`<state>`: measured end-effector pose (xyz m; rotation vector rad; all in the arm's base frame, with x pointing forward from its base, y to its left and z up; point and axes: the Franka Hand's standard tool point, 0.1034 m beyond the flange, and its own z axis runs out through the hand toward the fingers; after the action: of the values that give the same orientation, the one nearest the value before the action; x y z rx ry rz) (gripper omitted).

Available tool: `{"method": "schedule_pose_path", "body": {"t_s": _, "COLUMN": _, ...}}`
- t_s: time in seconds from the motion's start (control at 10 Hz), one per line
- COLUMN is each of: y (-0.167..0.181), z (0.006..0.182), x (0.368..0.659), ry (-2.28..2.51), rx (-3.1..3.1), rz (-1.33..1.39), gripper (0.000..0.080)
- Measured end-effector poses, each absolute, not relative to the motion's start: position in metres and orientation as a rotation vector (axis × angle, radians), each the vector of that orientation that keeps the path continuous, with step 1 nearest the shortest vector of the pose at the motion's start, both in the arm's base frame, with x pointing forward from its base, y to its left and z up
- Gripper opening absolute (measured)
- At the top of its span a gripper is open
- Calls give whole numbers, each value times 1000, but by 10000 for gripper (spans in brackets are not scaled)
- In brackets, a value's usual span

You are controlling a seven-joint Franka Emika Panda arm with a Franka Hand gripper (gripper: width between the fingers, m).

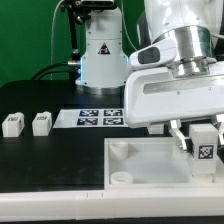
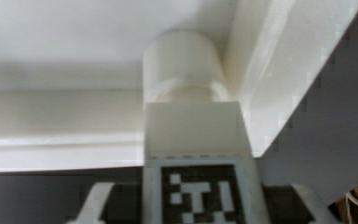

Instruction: Assemble one leg

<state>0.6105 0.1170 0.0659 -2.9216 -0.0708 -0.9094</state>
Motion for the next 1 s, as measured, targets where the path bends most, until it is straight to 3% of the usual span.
{"method": "schedule_pose_path", "body": {"t_s": 0.2, "y": 117, "z": 63, "x": 609, "ry": -72, "rx": -2931, "rz": -863, "gripper": 292}}
{"method": "schedule_pose_path", "body": {"t_s": 0.3, "y": 117, "z": 63, "x": 609, "ry": -72, "rx": -2932, "rz": -861, "gripper": 491}}
{"method": "schedule_pose_path", "body": {"t_s": 0.4, "y": 117, "z": 62, "x": 609, "ry": -72, "rx": -2933, "rz": -859, "gripper": 598}}
{"method": "schedule_pose_path", "body": {"t_s": 1.0, "y": 117, "z": 62, "x": 608, "ry": -72, "rx": -2933, "rz": -855, "gripper": 649}}
